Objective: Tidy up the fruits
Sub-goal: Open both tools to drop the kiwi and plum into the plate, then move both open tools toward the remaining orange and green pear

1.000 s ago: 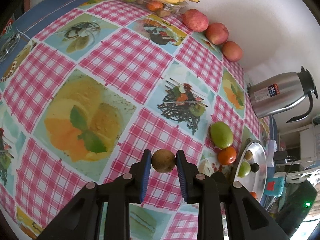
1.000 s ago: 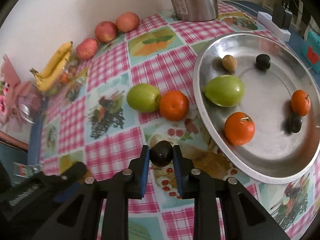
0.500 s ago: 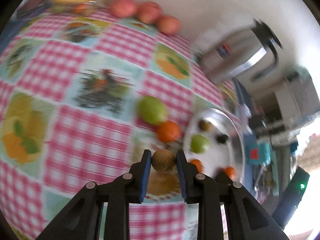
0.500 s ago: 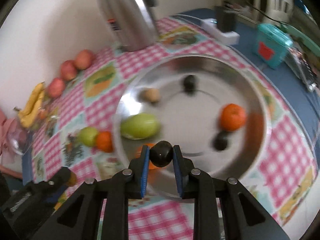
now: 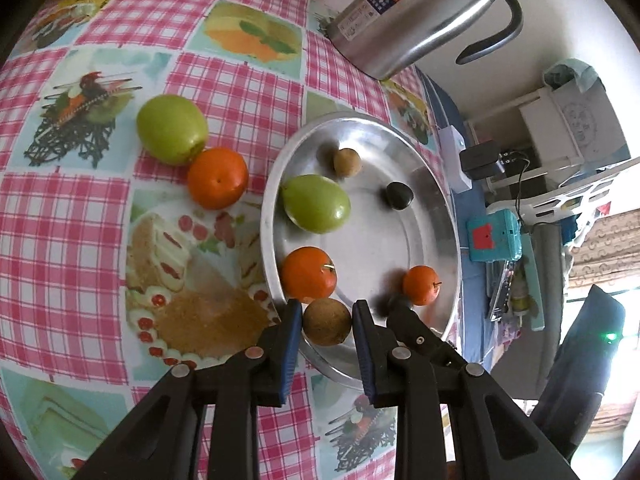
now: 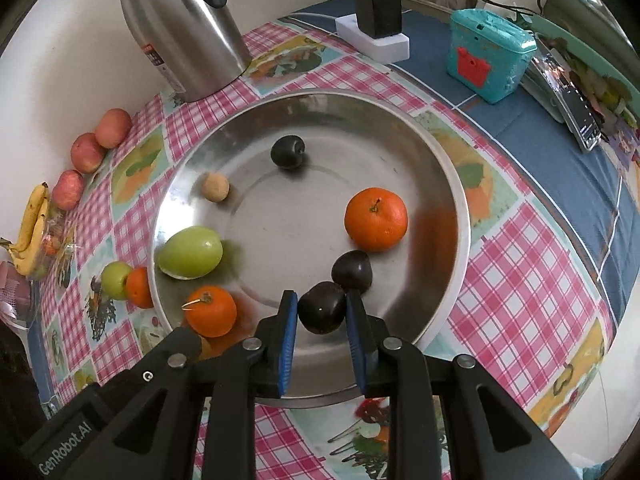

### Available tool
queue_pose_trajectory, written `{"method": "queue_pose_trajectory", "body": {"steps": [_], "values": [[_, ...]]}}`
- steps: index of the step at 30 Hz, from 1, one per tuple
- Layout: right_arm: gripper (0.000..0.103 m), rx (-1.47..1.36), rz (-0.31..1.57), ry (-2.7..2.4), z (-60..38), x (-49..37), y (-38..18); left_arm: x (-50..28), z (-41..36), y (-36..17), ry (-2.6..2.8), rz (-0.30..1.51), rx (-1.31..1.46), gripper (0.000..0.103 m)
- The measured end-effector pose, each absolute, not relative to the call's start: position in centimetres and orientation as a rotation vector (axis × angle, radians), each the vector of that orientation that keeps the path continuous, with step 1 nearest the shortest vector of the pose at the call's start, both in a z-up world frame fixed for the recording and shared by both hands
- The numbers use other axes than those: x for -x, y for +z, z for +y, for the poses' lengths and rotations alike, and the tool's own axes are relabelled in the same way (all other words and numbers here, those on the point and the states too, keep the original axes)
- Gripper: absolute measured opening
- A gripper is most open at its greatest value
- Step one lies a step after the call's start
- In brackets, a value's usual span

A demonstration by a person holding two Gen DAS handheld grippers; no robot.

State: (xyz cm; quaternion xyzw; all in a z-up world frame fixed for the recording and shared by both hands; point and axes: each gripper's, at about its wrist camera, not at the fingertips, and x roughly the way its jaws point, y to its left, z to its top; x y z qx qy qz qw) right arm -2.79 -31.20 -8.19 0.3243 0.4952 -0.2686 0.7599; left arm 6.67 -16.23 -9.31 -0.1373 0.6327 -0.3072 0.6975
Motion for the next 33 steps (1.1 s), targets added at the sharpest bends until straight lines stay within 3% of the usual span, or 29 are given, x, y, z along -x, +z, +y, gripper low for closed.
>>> {"method": "queue_pose_trajectory", "body": {"steps": [2, 4, 10, 11, 13, 16, 23, 27, 33], "values": [[0.029, -0.7, 1.082, -0.589, -31.2, 2.7, -8.2, -6.7, -16.1, -9.3, -0.693, 1.415, 0.323, 0.035], [0.038, -0.697, 1.075, -0.595, -31.2, 2.7, -8.0, -6.8, -15.9, -9.3, -0.698, 1.415, 0.337, 0.042], [0.04, -0.686, 1.024, -0.589, -30.8, 2.7, -7.0, -7.7, -14.5, -8.5, -0.665, 1.378, 0.354, 0.044], [0.041, -0.675, 1.01, -0.58, -30.6, 2.5, -6.7, -8.1, -14.0, -8.2, -0.644, 1.358, 0.353, 0.05], [0.056, -0.657, 0.988, -0.557, -30.0, 2.1, -6.2, -8.8, -12.5, -7.6, -0.575, 1.305, 0.325, 0.064], [0.058, -0.625, 0.976, -0.508, -29.0, 0.9, -5.7, -9.9, -10.4, -7.2, -0.458, 1.253, 0.27, 0.07], [0.069, -0.544, 1.008, -0.377, -25.6, -2.7, -5.6, -11.9, -6.1, -7.9, -0.192, 1.211, 0.173, 0.103], [0.075, -0.491, 1.034, -0.299, -23.2, -5.1, -5.7, -12.7, -3.8, -8.0, -0.121, 1.184, 0.206, 0.103], [0.076, -0.398, 1.048, -0.214, -20.8, -7.9, -5.6, -14.5, -2.0, -7.6, -0.072, 1.16, 0.26, 0.103]]}}
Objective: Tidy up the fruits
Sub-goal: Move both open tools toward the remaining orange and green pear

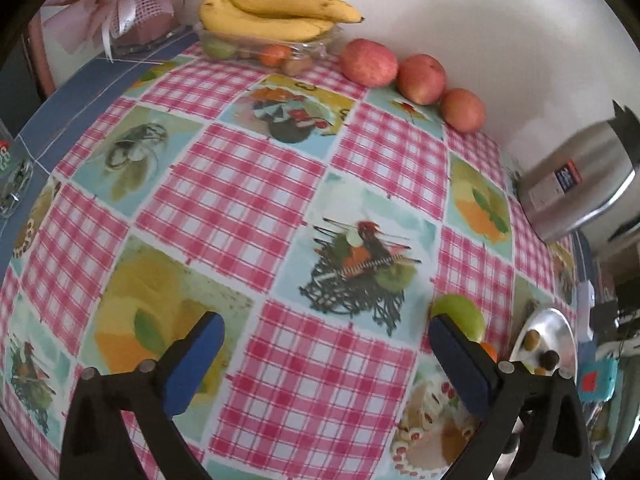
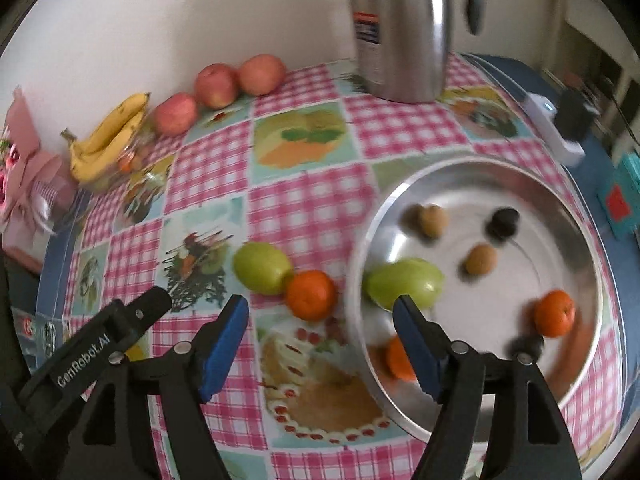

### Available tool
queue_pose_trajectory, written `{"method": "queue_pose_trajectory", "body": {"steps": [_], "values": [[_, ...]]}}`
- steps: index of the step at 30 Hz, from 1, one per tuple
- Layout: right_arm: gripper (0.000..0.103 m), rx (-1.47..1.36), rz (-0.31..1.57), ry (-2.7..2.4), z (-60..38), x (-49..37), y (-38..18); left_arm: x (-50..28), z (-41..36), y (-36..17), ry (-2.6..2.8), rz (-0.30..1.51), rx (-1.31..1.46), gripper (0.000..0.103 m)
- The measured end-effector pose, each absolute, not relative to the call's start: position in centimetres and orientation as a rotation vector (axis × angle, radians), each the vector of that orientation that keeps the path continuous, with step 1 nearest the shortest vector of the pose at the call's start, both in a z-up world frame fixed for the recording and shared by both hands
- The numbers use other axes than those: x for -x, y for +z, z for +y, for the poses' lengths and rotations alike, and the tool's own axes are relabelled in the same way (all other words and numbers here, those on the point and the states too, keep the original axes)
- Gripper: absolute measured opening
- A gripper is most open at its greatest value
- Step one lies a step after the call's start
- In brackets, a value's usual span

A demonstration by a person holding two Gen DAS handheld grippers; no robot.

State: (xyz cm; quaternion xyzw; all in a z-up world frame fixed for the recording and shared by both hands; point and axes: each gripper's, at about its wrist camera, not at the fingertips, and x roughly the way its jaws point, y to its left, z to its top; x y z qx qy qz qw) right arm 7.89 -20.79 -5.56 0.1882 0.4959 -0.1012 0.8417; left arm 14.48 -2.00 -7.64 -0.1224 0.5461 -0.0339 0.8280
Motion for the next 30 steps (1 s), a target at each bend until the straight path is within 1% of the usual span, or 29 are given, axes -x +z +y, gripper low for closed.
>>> {"method": "queue_pose_trajectory", "body": {"steps": [5, 8, 10, 11, 13, 14, 19, 23, 27, 30], "values": [[0.075, -0.361, 1.05, -0.159, -20.3, -9.4, -5.8, -15.1, -1.7, -8.0, -0.039, 1.169, 0.279, 0.103], [0.071, -0.354, 1.062, -0.123, -20.1, -10.0, -6.0, -15.1, -1.4, -8.3, -0.035, 1.186, 0.299, 0.103], [0.063, -0.346, 1.077, -0.114, -19.9, -10.4, -6.4, -15.3, -1.2, -8.6, -0.035, 1.2, 0.322, 0.103], [0.061, -0.339, 1.088, -0.115, -19.8, -10.6, -6.7, -15.3, -1.1, -8.7, -0.034, 1.205, 0.335, 0.103], [0.053, -0.318, 1.11, -0.124, -19.8, -10.9, -7.3, -15.4, -0.9, -8.9, -0.031, 1.212, 0.351, 0.103], [0.052, -0.307, 1.117, -0.134, -19.8, -10.9, -7.6, -15.4, -0.7, -8.9, -0.029, 1.214, 0.357, 0.103], [0.042, -0.271, 1.153, -0.141, -19.7, -11.0, -8.7, -15.4, -0.5, -9.0, -0.033, 1.224, 0.374, 0.103], [0.04, -0.2, 1.154, -0.155, -19.0, -10.9, -8.8, -15.4, -0.4, -9.3, -0.036, 1.236, 0.379, 0.103], [0.034, -0.121, 1.154, -0.177, -18.4, -11.0, -8.9, -15.4, -0.3, -9.5, -0.038, 1.241, 0.378, 0.103], [0.034, -0.115, 1.148, -0.176, -18.5, -10.9, -9.0, -15.5, -0.4, -9.6, -0.046, 1.244, 0.372, 0.103]]}}
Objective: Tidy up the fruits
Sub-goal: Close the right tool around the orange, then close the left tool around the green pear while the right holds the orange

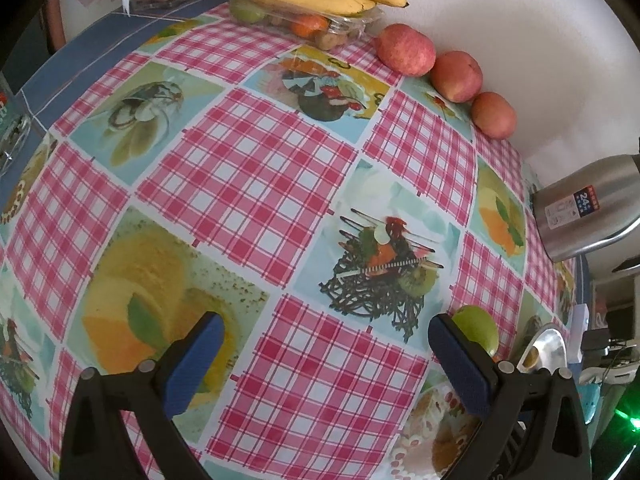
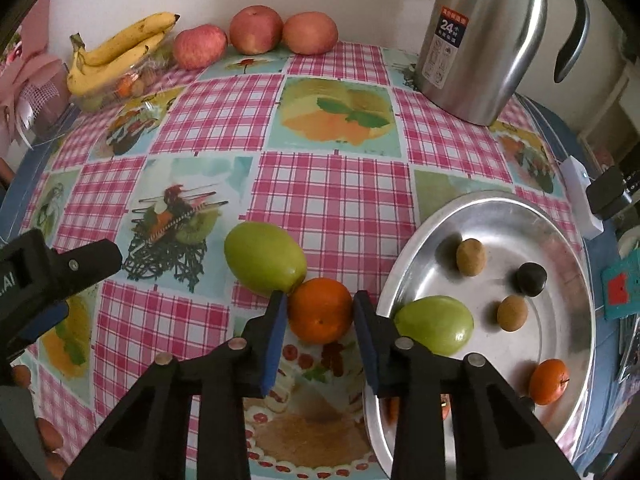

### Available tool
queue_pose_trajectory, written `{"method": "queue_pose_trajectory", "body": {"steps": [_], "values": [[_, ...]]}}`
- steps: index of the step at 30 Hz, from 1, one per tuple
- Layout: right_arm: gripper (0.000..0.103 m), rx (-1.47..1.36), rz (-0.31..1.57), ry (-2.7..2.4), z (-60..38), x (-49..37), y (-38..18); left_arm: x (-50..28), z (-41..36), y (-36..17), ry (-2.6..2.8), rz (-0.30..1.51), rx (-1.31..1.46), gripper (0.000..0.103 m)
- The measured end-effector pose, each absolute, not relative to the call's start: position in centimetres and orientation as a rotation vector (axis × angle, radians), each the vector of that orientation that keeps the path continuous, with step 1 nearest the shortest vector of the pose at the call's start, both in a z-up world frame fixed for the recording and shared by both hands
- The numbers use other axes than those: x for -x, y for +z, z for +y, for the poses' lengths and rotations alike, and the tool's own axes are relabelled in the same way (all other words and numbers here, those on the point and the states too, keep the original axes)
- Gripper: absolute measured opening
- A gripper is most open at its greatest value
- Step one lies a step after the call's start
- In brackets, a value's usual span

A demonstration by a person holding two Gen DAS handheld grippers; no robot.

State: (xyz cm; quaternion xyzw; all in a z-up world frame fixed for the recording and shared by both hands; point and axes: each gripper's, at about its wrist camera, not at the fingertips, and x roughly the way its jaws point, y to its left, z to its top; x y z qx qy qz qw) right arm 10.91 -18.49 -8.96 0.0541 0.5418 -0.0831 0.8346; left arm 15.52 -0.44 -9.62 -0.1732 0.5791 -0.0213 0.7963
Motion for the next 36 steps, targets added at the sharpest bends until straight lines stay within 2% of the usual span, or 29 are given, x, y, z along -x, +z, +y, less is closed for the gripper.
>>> {"method": "queue_pose_trajectory", "body": {"steps": [7, 13, 21, 25, 29, 33, 36], "values": [[0.033, -0.158, 1.138, -0.166, -18.9, -10.7, -8.8, -15.5, -0.5, -9.4, -0.063, 1.232, 0.38, 0.103], [0.033, -0.34, 1.121, -0.098, -20.3, -9.9, -8.1, -15.6, -1.2, -9.4, -0.108, 1.211, 0.383, 0.103], [0.033, -0.406, 1.018, -0.104, -21.9, -8.6, -4.8, -15.9, -3.6, -9.5, -0.206, 1.215, 0.354, 0.102], [0.033, -0.413, 0.987, -0.15, -23.3, -7.9, -3.9, -16.0, -5.5, -9.7, -0.268, 1.216, 0.301, 0.089], [0.033, -0.46, 0.973, -0.166, -24.9, -7.3, -3.9, -15.9, -8.2, -9.8, -0.357, 1.193, 0.223, 0.081], [0.033, -0.481, 0.978, -0.173, -25.7, -7.0, -4.3, -16.0, -10.3, -9.7, -0.424, 1.155, 0.165, 0.08], [0.033, -0.498, 0.977, -0.177, -26.2, -6.7, -4.5, -16.1, -11.3, -9.8, -0.443, 1.142, 0.118, 0.074]]}}
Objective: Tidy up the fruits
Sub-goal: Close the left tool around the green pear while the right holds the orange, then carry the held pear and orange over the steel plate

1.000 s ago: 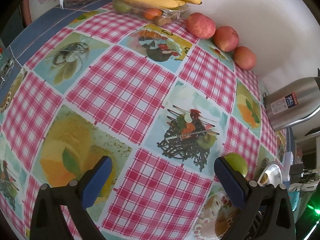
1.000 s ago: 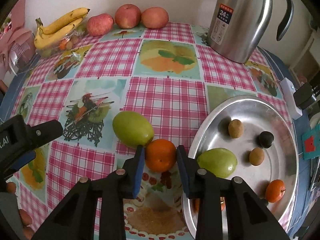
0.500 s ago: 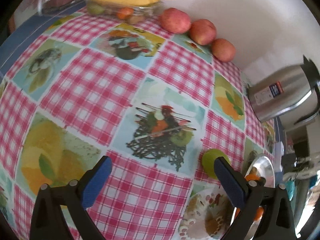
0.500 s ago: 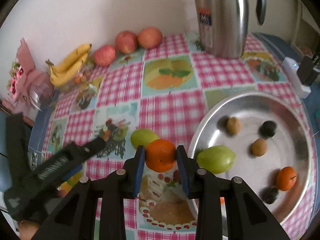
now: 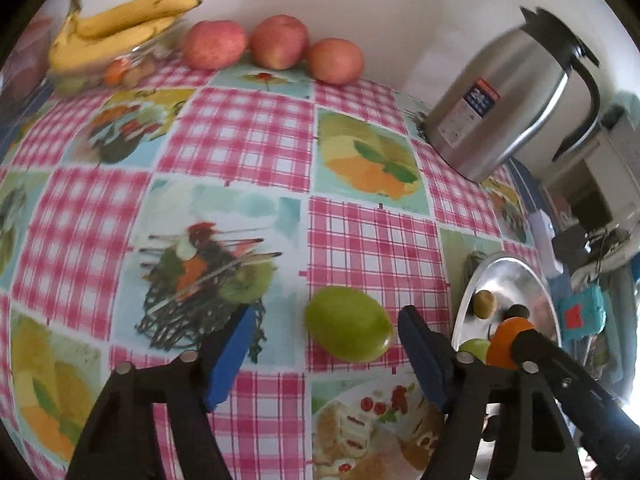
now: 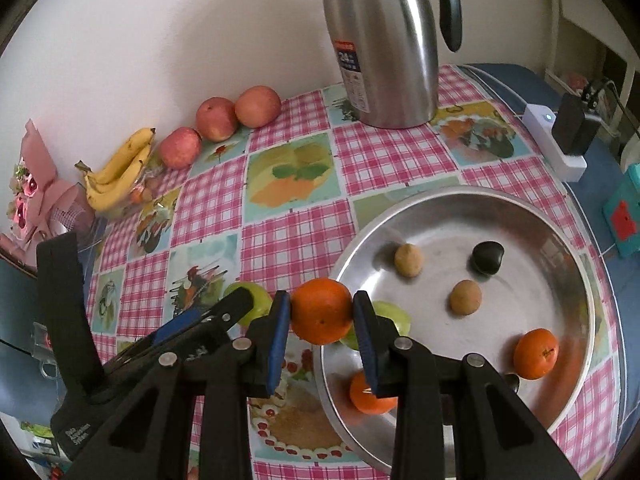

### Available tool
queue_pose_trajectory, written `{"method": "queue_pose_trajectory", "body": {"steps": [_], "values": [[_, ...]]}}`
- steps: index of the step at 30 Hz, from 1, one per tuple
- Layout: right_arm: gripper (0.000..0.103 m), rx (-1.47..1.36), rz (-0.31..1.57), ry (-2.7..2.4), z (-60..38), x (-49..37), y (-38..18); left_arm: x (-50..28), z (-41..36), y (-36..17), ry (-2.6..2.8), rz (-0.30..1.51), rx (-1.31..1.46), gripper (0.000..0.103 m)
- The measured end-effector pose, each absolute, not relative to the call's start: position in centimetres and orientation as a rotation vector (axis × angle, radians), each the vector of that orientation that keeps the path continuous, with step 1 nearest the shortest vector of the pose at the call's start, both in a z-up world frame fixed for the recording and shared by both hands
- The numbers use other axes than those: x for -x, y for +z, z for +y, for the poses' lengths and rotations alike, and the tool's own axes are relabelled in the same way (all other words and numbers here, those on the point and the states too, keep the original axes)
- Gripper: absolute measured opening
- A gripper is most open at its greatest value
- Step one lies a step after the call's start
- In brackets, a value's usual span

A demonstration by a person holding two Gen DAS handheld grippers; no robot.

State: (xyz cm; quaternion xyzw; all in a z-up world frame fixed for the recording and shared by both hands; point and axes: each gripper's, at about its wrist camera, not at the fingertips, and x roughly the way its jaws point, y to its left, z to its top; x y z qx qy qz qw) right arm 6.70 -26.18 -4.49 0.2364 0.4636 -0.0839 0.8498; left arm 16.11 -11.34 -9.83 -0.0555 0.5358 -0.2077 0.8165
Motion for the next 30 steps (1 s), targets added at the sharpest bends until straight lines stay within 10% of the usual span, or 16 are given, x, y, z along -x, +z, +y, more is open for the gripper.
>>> {"method": "queue_pose_trajectory", "body": {"steps": [8, 30], "values": [[0.033, -0.497, 0.986, -0.193, -26.5, -6.7, -5.0, -16.3, -12.5, -10.7, -0.524, 1.17, 0.158, 0.051], [0.033, -0.519, 1.018, -0.355, -30.3, -3.7, -5.8, -13.0, -15.2, -5.6, -0.704, 1.155, 0.194, 0.05]]}}
